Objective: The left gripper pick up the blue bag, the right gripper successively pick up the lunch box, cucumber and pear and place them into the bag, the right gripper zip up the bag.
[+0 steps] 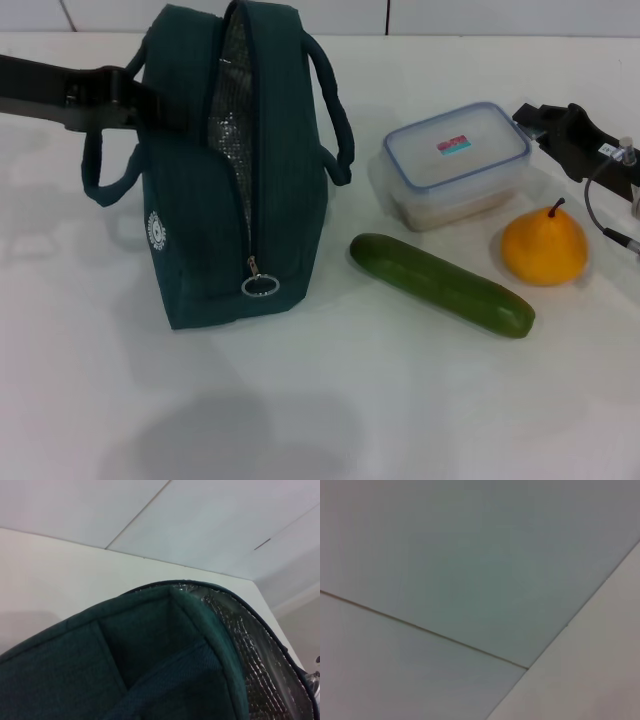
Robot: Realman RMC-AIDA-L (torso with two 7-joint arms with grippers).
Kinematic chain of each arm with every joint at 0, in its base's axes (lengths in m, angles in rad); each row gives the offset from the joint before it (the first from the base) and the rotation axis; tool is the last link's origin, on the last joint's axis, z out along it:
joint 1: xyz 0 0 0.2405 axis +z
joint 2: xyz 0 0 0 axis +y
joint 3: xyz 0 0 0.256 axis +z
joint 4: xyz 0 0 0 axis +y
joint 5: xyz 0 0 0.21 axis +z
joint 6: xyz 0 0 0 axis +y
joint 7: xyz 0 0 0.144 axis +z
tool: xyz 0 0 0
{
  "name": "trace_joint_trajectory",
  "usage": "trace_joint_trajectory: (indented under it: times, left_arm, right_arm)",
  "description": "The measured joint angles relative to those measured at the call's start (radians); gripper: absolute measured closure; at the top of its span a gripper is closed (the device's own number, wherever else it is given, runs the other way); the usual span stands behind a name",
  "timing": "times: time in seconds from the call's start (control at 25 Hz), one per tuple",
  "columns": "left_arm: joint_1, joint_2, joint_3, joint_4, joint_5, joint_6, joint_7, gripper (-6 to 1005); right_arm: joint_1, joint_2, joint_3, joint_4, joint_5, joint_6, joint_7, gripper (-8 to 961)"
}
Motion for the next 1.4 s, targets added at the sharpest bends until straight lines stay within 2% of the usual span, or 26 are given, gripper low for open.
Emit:
trace_joint_trajectory:
  times: [0.24, 0.52, 0.6, 0.88, 1.12, 1.4]
  left_arm:
    - [0.005, 0.0, 0.002, 0.001, -0.01, 0.0, 0.002, 958]
    - [0.013, 0.0, -0.001, 0.001, -0.01, 0.0, 0.014, 957]
    - [0.017, -0.001, -0.003, -0.005, -0.011, 0.0, 0.018, 957]
    - [0.022, -0.007, 0.001, -0.012, -0.011, 0.0, 0.023, 957]
    - [0.015, -0.008, 0.001, -0.016, -0.013, 0.001, 0.02, 956]
    - [0.001, -0.011, 0.005, -0.017, -0.033, 0.027, 0.013, 956]
  right_arm:
    - [-0.011, 0.0, 0.004, 0.0, 0.01, -0.035, -0.033, 859]
    - [-0.065, 0.0, 0.007, 0.0, 0.162, -0.19, -0.109, 859]
    - [-0.082, 0.0, 0.009, 0.002, 0.217, -0.274, -0.111, 859]
    - [-0.084, 0.0, 0.009, 0.007, 0.293, -0.427, -0.077, 859]
    - [-0.052, 0.0, 0.001, -0.035, 0.322, -0.524, -0.004, 859]
    - [0.066, 0.0, -0.032, -0.05, 0.33, -0.559, 0.065, 859]
